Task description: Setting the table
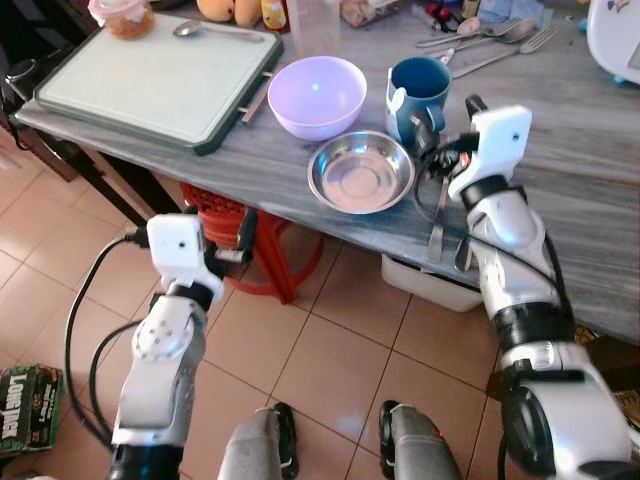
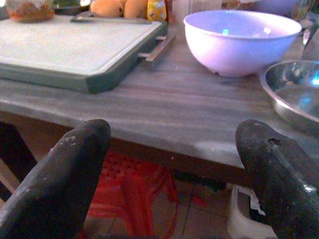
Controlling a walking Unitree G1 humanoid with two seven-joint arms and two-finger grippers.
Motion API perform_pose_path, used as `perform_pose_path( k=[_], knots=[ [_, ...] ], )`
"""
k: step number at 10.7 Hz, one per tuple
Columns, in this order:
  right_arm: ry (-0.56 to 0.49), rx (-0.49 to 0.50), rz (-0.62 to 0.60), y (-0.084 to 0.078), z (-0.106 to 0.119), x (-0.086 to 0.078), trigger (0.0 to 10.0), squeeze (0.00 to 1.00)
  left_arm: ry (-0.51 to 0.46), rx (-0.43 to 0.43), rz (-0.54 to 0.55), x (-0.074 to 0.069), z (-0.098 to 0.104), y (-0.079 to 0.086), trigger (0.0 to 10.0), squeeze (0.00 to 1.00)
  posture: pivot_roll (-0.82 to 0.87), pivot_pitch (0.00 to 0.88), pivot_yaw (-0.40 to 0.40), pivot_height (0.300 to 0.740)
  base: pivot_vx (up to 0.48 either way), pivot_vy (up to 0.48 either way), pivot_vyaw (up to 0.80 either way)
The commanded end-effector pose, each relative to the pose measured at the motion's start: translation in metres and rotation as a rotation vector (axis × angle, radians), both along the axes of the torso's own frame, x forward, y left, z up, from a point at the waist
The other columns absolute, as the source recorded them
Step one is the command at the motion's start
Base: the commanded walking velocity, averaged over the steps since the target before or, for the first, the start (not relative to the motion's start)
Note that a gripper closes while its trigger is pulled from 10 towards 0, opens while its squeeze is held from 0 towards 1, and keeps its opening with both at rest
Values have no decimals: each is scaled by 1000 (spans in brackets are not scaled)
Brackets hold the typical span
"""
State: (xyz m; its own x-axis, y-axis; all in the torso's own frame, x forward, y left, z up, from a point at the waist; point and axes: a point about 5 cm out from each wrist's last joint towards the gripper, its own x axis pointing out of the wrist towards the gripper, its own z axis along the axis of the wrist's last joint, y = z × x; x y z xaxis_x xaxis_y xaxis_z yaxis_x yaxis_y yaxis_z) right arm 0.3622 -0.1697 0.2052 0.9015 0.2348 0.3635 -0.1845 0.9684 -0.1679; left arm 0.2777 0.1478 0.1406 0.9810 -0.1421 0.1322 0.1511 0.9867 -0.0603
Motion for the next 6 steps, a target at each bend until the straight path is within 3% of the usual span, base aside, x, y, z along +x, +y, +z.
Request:
perform_pose_path(
  k=[1,2,5,6],
  knots=[
    [-25,2,0,3,4,-5,10000,1000,14,9,30,0,-5,4,10000,0,19,172,82,740,0,0,0],
    [-50,-15,-22,3,6,-14,10000,1000,4,7,49,5,-3,4,10000,0,11,160,80,740,0,0,0],
    [4,21,-66,-1,-12,-42,10000,1000,-25,-21,66,17,1,-1,10000,0,-2,121,63,740,0,0,0],
    [8,-2,-67,3,-14,-47,10000,392,-17,-14,109,21,0,2,10000,0,-2,111,58,740,0,0,0]
  ],
)
